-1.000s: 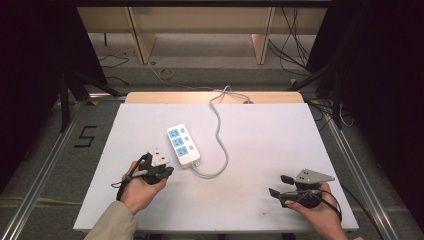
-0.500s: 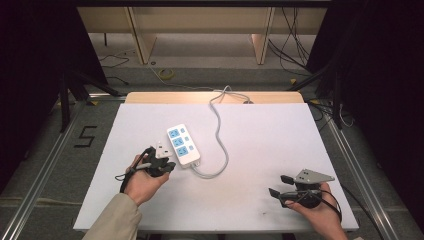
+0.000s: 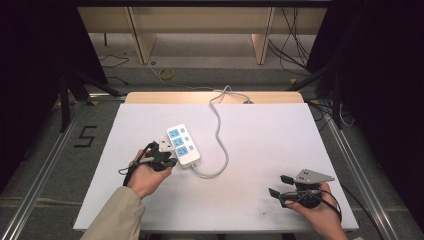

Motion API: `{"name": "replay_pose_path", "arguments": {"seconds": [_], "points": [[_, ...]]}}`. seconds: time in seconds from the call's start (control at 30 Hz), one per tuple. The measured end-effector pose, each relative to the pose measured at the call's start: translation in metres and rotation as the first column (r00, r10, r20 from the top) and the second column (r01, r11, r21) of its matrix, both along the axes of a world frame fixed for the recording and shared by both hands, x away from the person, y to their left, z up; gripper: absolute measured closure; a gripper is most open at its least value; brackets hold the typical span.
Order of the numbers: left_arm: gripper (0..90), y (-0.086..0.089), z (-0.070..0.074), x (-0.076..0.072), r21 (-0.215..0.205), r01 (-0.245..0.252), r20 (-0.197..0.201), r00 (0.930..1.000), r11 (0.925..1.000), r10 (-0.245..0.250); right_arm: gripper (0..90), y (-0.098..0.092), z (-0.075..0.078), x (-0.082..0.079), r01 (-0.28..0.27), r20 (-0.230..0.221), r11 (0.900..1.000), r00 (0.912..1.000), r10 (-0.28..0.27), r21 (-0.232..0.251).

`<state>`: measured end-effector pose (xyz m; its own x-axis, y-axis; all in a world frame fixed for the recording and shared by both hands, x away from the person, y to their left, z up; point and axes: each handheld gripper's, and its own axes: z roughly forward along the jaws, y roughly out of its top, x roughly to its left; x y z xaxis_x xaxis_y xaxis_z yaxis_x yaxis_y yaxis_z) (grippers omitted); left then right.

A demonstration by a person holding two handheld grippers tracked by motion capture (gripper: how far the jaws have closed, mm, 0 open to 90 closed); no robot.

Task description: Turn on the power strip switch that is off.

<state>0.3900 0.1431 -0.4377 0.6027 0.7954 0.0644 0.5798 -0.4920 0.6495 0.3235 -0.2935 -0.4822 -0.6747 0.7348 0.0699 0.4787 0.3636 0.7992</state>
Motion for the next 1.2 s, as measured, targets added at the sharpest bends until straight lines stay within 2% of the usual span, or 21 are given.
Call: {"name": "replay_pose_path", "arguments": {"seconds": [1.2], "points": [[89.8, -0.01, 0.01, 0.033, 0.039, 0.003, -0.013, 0.9999, 0.9992, -0.002, 32.2, 0.0, 0.0, 0.0, 0.002, -0.003, 1.0, 1.0, -0.002, -0.004]]}}
